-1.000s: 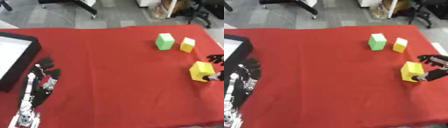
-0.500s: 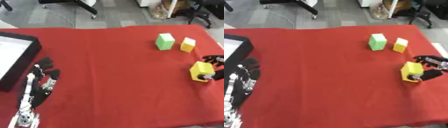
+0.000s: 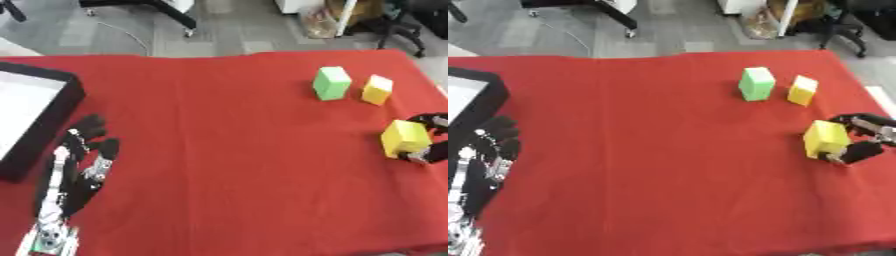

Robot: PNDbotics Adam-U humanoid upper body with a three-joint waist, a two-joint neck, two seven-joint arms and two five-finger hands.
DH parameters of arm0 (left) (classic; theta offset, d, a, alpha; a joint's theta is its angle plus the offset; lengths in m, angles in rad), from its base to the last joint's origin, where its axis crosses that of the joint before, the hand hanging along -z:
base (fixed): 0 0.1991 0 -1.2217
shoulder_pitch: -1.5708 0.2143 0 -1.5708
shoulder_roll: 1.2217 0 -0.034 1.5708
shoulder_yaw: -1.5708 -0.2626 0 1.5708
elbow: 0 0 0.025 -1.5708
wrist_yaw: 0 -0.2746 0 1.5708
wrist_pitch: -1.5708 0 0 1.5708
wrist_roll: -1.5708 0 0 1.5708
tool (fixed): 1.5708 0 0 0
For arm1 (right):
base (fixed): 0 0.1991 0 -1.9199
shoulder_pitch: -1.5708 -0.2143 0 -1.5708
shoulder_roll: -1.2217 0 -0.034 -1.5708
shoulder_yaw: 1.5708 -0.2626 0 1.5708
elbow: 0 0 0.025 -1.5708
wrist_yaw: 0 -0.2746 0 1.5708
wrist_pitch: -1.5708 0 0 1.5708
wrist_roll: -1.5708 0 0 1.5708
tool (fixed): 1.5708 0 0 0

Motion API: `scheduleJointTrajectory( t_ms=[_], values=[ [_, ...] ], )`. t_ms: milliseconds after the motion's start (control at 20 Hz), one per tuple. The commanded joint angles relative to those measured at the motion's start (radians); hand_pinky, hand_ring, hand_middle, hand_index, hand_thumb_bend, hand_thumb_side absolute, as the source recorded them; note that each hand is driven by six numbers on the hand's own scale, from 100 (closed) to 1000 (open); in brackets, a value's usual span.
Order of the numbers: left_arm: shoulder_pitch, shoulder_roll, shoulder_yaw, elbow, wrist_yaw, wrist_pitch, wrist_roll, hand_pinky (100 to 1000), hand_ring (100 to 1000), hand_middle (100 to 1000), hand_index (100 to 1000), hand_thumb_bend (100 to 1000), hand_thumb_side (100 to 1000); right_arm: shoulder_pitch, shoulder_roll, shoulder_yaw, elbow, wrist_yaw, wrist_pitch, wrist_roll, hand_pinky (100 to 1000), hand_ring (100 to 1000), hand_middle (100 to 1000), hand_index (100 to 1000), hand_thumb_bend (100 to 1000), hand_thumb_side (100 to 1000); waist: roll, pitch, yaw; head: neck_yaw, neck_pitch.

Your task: Pick up the objects with one hand, pass them to the other hand, and then place them into the box on the other side of the table.

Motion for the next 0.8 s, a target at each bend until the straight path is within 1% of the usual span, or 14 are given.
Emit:
scheduleJointTrajectory(
  t_ms=[50, 150, 250, 300, 350, 400, 550, 700, 750, 800],
  values=[
    [-0.007, 0.010, -0.002, -0.012, 0.000, -0.002, 0.000, 715, 767, 739, 857, 586, 707, -0.007, -0.039, -0.020, -0.005, 0.010, 0.002, -0.018, 847, 841, 720, 820, 325, 339, -0.007, -0.020, -0.001, -0.001, -0.002],
    [-0.007, 0.010, -0.002, -0.012, 0.000, -0.002, 0.000, 715, 767, 739, 857, 586, 707, -0.004, -0.038, -0.027, -0.013, 0.008, 0.002, -0.038, 834, 816, 642, 758, 303, 337, -0.006, -0.020, -0.002, 0.000, -0.002],
    [-0.007, 0.010, -0.001, -0.012, 0.000, -0.002, 0.000, 715, 766, 739, 857, 585, 707, -0.001, -0.037, -0.040, -0.034, 0.000, 0.000, -0.069, 800, 756, 504, 636, 278, 356, -0.005, -0.020, -0.004, 0.003, -0.002],
    [-0.007, 0.010, -0.001, -0.012, 0.000, -0.001, 0.001, 715, 766, 739, 857, 586, 707, 0.001, -0.034, -0.054, -0.053, -0.010, 0.000, -0.085, 781, 726, 464, 591, 268, 369, -0.005, -0.020, -0.005, 0.005, -0.002],
    [-0.007, 0.010, 0.000, -0.012, -0.001, -0.001, 0.001, 715, 765, 739, 857, 585, 707, 0.005, -0.032, -0.067, -0.074, -0.023, 0.000, -0.102, 777, 720, 458, 585, 266, 372, -0.004, -0.020, -0.006, 0.006, -0.002],
    [-0.007, 0.010, 0.000, -0.012, -0.001, -0.001, 0.002, 715, 765, 739, 857, 585, 707, 0.007, -0.029, -0.080, -0.097, -0.038, -0.002, -0.118, 754, 681, 417, 537, 244, 387, -0.004, -0.020, -0.008, 0.008, -0.002],
    [-0.007, 0.010, 0.002, -0.012, -0.001, 0.000, 0.004, 714, 764, 739, 857, 585, 707, 0.015, -0.023, -0.120, -0.174, -0.086, -0.023, -0.168, 726, 645, 396, 517, 205, 409, -0.003, -0.020, -0.013, 0.014, -0.002],
    [-0.007, 0.010, 0.003, -0.011, -0.001, 0.001, 0.004, 715, 764, 740, 857, 586, 707, 0.020, -0.019, -0.133, -0.260, -0.139, -0.038, -0.221, 693, 620, 391, 515, 177, 429, -0.002, -0.021, -0.016, 0.017, -0.002],
    [-0.006, 0.010, 0.003, -0.010, -0.002, 0.001, 0.004, 715, 764, 740, 857, 586, 707, 0.014, -0.014, -0.131, -0.288, -0.156, -0.047, -0.238, 687, 617, 395, 518, 253, 504, -0.002, -0.022, -0.017, 0.017, -0.002],
    [-0.006, 0.010, 0.003, -0.009, -0.002, 0.002, 0.005, 715, 764, 740, 857, 586, 708, 0.005, -0.004, -0.125, -0.316, -0.174, -0.059, -0.255, 681, 614, 399, 522, 180, 442, -0.002, -0.022, -0.018, 0.017, -0.002]
  ],
)
